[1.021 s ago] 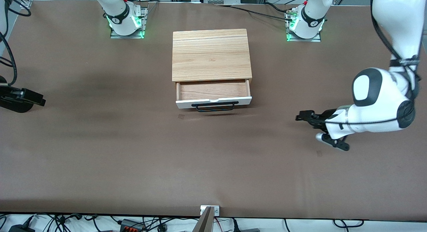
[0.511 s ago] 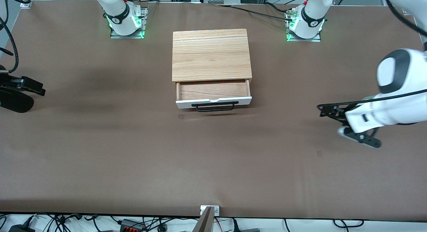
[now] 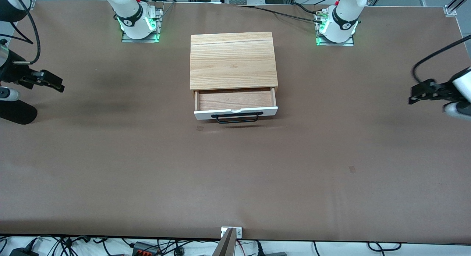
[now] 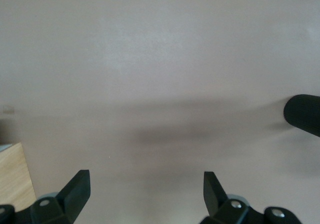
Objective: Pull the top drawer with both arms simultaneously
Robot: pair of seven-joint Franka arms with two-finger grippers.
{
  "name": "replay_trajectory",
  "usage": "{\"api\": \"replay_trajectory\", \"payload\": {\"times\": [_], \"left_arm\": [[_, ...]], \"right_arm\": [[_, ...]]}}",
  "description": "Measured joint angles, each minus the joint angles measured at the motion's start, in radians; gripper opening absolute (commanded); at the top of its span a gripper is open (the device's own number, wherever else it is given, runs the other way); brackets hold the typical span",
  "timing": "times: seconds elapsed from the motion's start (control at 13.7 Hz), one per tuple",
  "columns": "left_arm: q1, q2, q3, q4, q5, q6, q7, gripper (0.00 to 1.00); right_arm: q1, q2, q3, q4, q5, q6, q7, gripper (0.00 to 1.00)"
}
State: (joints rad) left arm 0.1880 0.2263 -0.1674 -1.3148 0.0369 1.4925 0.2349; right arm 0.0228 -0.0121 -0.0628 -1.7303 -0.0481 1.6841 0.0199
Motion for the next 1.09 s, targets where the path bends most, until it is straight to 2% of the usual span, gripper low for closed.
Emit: {"api": "replay_trajectory", "payload": {"times": [0.36, 0.66, 1.09], "left_arm": [[0.004, 0.003, -0.003, -0.023, -0.003, 0.002, -0.020, 1.00], [0.003, -0.032, -0.004, -0.077, -0.006, 0.002, -0.074, 1.00], [0.003, -0.191, -0.004, -0.305, -0.008, 0.122, -0.083, 1.00]], "right_arm": [[0.001, -0.006, 0.000, 0.016, 0.000, 0.012, -0.012, 1.00], [0.003, -0.010, 0.007, 0.019, 0.000, 0.011, -0.018, 1.00], [-0.018, -0.010, 0.009, 0.035, 0.045, 0.013, -0.018, 1.00]]}}
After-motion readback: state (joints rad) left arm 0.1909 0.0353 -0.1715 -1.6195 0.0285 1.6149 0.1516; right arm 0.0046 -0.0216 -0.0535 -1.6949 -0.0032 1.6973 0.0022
